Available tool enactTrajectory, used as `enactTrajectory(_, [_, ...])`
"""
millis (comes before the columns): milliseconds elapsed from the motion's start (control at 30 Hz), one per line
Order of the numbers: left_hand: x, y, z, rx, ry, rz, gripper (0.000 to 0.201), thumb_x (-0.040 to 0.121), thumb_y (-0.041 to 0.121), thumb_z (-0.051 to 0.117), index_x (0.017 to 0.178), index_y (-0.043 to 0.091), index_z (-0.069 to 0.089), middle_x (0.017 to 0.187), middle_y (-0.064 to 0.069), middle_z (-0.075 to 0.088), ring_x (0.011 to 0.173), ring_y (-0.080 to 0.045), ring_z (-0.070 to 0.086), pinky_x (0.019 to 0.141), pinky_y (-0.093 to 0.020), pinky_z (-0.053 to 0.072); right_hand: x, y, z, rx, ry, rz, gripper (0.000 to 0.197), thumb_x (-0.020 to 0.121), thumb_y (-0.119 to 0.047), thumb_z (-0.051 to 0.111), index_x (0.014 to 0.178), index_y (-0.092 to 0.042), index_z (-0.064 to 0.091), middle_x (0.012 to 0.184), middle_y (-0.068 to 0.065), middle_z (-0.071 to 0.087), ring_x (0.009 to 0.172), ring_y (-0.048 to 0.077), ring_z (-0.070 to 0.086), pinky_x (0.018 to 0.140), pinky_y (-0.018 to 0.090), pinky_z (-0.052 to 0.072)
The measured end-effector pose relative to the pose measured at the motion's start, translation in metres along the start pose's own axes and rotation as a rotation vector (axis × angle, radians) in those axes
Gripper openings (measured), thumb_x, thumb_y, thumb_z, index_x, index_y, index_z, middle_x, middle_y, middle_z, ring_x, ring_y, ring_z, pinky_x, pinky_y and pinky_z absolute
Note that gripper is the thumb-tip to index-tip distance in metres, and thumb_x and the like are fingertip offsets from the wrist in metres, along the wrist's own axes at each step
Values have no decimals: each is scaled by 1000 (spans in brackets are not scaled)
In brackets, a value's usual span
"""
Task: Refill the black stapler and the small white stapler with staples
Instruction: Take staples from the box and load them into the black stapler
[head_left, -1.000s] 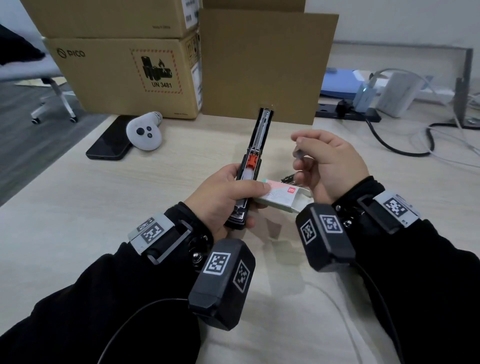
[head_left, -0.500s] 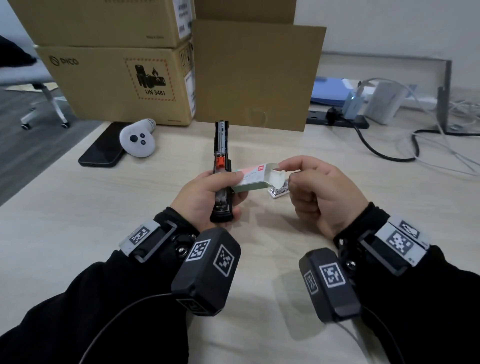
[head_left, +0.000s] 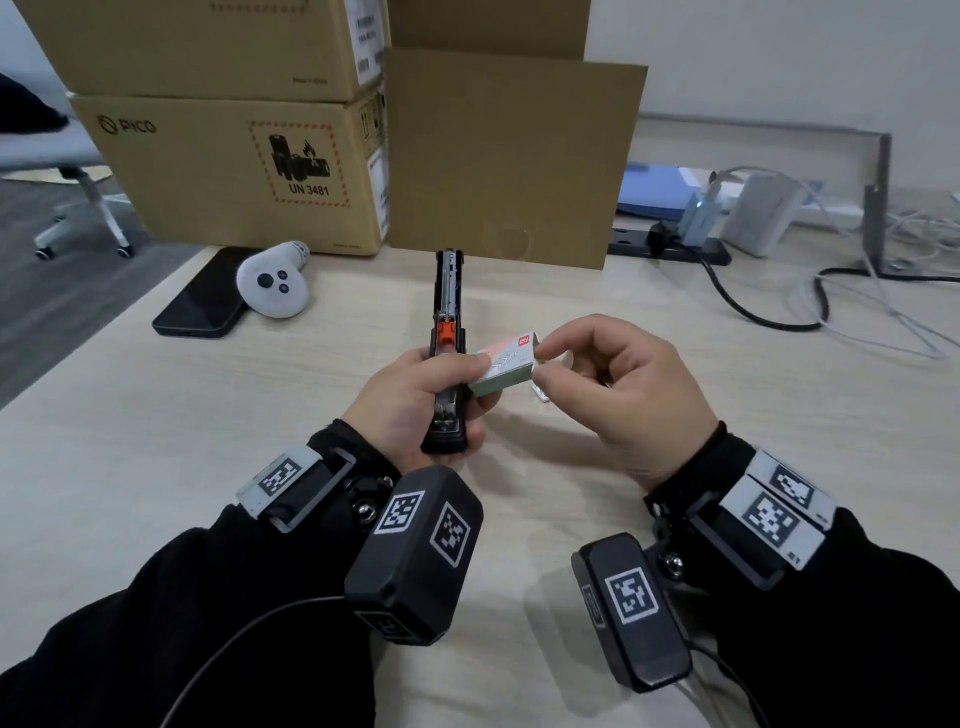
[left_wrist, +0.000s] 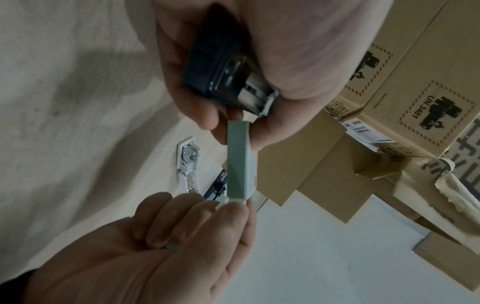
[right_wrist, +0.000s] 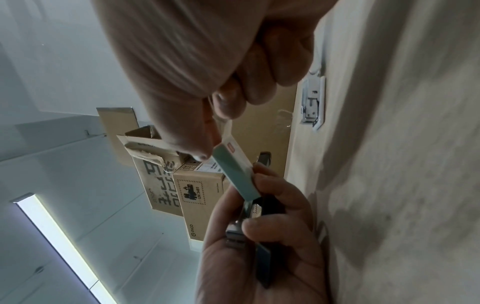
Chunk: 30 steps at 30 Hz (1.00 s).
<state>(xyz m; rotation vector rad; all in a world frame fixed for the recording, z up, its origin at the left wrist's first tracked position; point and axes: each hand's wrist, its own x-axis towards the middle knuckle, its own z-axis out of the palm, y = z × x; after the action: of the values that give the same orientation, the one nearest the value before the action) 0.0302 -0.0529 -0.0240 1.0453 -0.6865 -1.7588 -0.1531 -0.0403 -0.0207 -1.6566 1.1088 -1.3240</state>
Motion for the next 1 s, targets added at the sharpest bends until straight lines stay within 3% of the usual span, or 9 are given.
enactTrajectory(67, [-1,0,1,20,-9,8,29,88,10,67,110,15,50,76,-3,73,65,-12,69,40,-22,43,-1,-2,1,-9,-7,-9,4,81,-15,69,85,-13,69,58,22,37,53,16,35,54,22,35])
enactTrajectory(267, [-2,0,2,20,-4,-4,25,88,11,67,108,14,52,74,-4,71,61,-11,68,39,-20,42,2,0,-1,-45,71,2,12,82,-19,66,92,-25,67,51,-9,41,49,7,39,59,28,42])
enactTrajectory(367, [-4,0,3,28,-9,-8,25,89,11,66,110,14,52,75,-5,71,58,-11,67,37,-20,41,4,2,-2,-56,71,20,16,84,-17,69,96,-27,68,51,-11,43,48,5,40,59,28,43])
enactTrajectory(533, [-4,0,3,20,-6,1,28,88,9,67,111,13,51,80,-6,72,63,-13,68,38,-20,41,3,5,-3,-26,54,48,13,85,-18,72,98,-20,69,53,-8,42,46,4,38,51,17,35])
enactTrajectory(700, [-5,1,3,39,-2,3,23,89,10,66,108,12,53,79,-6,69,58,-11,66,36,-20,40,4,4,-1,-7,38,36,7,84,-13,76,89,-18,73,59,4,42,50,9,38,54,22,35])
enactTrajectory(833, [-6,2,3,66,-3,-20,16,90,13,65,104,13,56,76,-6,67,46,-10,63,35,-20,40,3,3,-2,0,62,2,10,85,-8,75,84,-17,73,55,4,43,51,10,39,54,20,37])
enactTrajectory(933, [-5,3,3,61,7,-18,17,89,13,66,103,13,57,77,-6,68,52,-10,66,37,-20,41,2,2,0,20,21,13,4,82,-14,74,79,-15,75,60,26,47,52,13,41,52,22,35])
enactTrajectory(1000, [-6,4,3,68,9,-34,10,89,13,65,97,14,57,77,-6,66,46,-10,63,35,-20,40,2,1,1,52,19,29,7,82,-17,69,80,-15,75,59,21,50,47,6,39,48,16,34])
